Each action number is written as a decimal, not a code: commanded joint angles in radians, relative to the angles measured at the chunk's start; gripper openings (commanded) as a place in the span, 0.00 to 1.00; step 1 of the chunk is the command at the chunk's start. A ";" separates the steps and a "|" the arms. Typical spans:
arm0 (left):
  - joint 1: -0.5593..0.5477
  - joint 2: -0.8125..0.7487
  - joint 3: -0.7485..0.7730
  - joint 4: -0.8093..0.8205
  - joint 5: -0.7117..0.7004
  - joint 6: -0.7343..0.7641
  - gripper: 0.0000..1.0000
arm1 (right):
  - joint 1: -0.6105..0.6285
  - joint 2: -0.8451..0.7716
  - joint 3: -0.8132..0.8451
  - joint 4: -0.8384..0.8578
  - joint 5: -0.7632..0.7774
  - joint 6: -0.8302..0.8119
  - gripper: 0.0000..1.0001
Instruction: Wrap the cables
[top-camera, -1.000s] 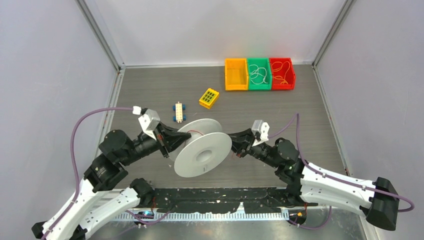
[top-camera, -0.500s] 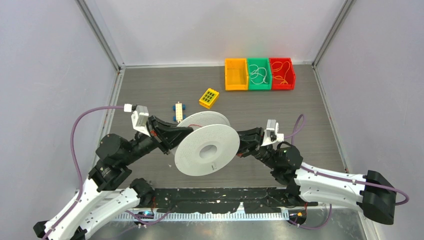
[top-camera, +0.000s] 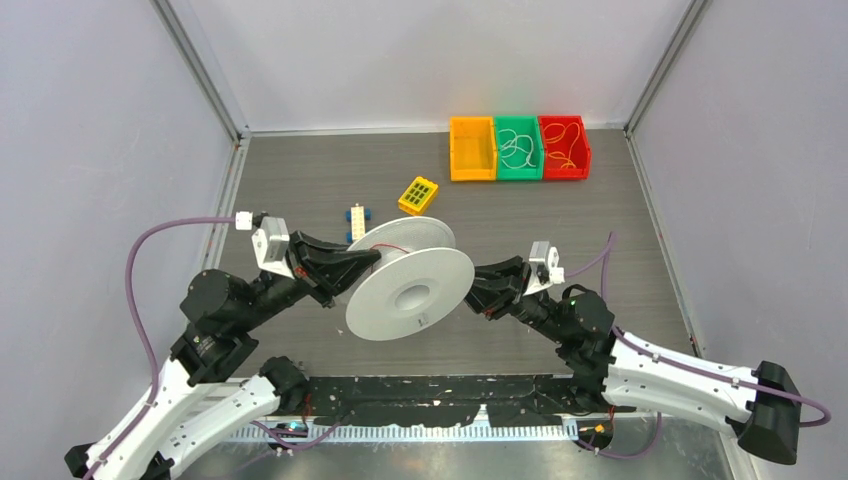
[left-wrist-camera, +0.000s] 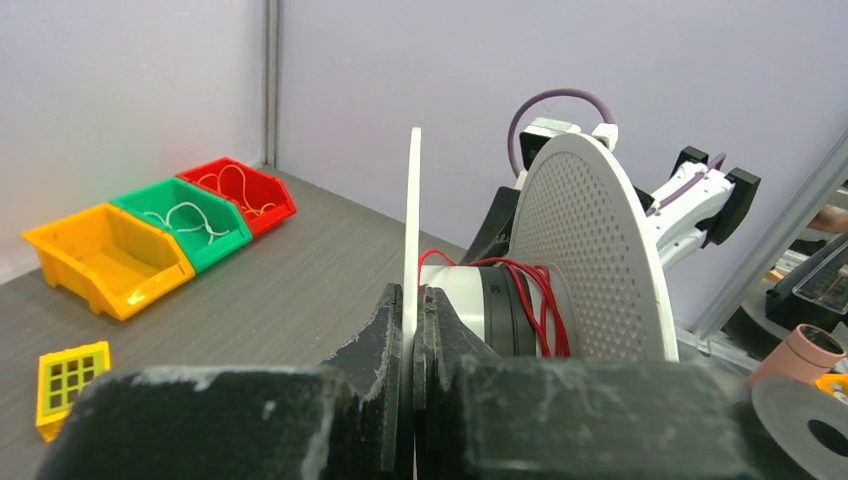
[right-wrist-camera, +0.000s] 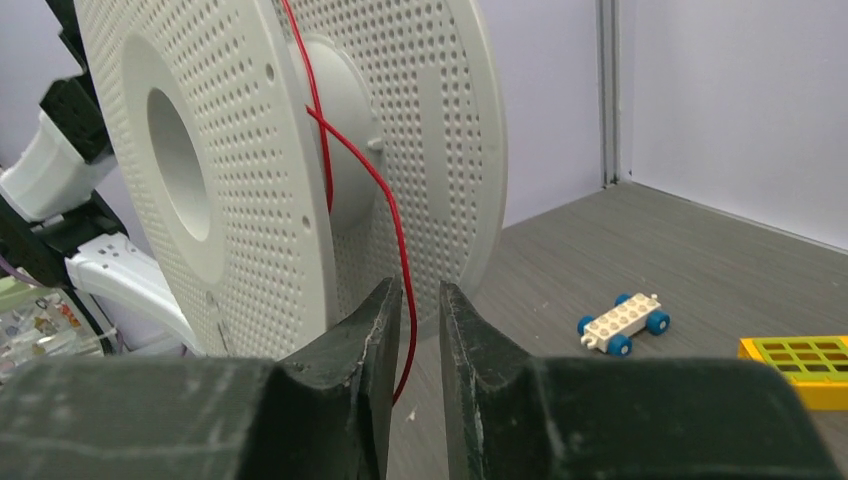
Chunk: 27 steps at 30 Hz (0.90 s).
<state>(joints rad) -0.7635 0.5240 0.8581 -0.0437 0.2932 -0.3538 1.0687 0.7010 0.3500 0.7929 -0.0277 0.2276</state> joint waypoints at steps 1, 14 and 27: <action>0.010 0.012 0.050 0.061 -0.014 0.068 0.00 | 0.010 -0.065 0.040 -0.116 -0.027 -0.045 0.27; 0.010 0.009 0.014 0.153 -0.032 -0.052 0.00 | 0.010 -0.069 -0.002 -0.082 -0.061 -0.030 0.28; 0.011 0.007 0.009 0.174 -0.058 -0.087 0.00 | 0.010 -0.138 -0.049 -0.096 -0.112 -0.020 0.38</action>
<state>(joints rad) -0.7586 0.5308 0.8555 0.0036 0.2752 -0.4126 1.0710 0.5865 0.3080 0.6544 -0.0853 0.1947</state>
